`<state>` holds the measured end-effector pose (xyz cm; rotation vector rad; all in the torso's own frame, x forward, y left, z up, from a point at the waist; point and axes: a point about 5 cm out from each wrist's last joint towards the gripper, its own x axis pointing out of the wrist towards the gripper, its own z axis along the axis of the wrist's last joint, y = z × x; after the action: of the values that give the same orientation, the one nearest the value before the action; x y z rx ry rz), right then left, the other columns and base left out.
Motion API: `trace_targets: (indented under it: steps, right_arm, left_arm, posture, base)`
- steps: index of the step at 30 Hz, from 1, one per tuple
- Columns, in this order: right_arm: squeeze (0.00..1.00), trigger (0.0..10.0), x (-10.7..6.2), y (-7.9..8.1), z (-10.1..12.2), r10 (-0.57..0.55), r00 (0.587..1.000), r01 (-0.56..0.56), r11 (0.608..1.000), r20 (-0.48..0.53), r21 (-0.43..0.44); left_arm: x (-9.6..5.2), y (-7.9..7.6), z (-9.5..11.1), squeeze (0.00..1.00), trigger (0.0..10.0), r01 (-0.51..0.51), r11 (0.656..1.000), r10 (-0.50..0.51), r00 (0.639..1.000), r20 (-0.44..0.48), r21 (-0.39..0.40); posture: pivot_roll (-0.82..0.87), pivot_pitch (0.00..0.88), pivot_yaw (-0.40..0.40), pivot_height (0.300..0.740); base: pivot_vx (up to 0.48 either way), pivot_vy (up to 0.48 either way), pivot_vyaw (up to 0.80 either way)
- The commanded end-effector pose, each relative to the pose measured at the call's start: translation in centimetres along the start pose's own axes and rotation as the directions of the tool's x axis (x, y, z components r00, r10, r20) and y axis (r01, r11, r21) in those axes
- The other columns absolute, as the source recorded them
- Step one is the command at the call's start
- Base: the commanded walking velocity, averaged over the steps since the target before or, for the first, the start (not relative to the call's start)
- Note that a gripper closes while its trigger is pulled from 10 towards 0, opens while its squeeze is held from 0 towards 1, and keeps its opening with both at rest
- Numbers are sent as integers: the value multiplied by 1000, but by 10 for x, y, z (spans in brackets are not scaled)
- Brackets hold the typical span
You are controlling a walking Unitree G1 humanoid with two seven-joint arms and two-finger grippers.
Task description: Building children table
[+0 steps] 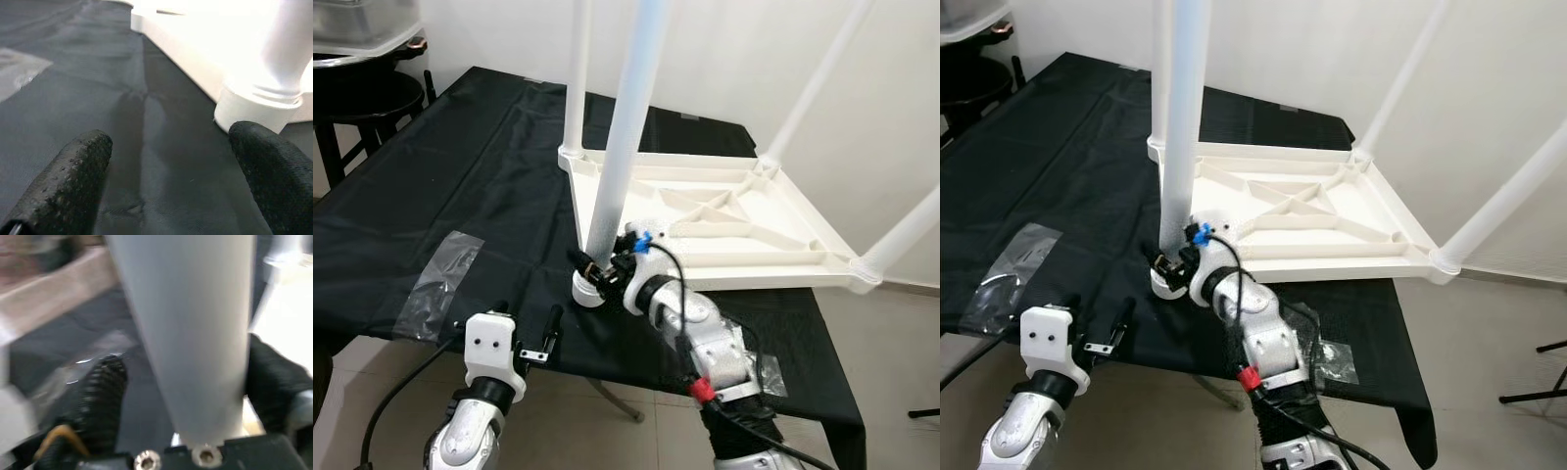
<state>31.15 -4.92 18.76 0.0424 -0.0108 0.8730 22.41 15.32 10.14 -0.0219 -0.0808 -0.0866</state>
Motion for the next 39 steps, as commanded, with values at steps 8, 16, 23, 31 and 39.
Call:
trace_targets:
  steps: [8,16,23,31,39]
  right_arm:
    - [1000,10000,-10,-38,37,343,939,-343,920,-32,-189]
    - [0,10000,8,-56,59,363,932,-357,911,-8,-206]
    - [0,9647,18,-50,74,526,850,-520,828,-30,-208]
    - [0,0,11,-63,86,580,813,-577,787,-55,-218]
    - [0,0,5,-67,80,564,823,-562,793,-65,-233]
  left_arm:
    - [-5,-11,1,0,10000,27,1000,-26,999,19,-12]
    - [-19,-17,10,0,10000,31,999,-30,999,31,-22]
    - [-33,-19,16,0,10000,29,999,-29,999,24,-25]
    - [-41,-20,21,0,10000,23,999,-22,1000,21,-26]
    - [-40,-20,23,0,10000,23,999,-23,1000,13,-28]
  posture:
    - [110,105,-179,740]
    - [127,188,-175,740]
    - [147,257,-180,740]
    - [142,302,-167,740]
    - [139,302,-153,740]
  base:
    - [0,0,0]
    - [0,0,0]
    - [0,0,0]
    - [0,0,0]
    - [0,0,0]
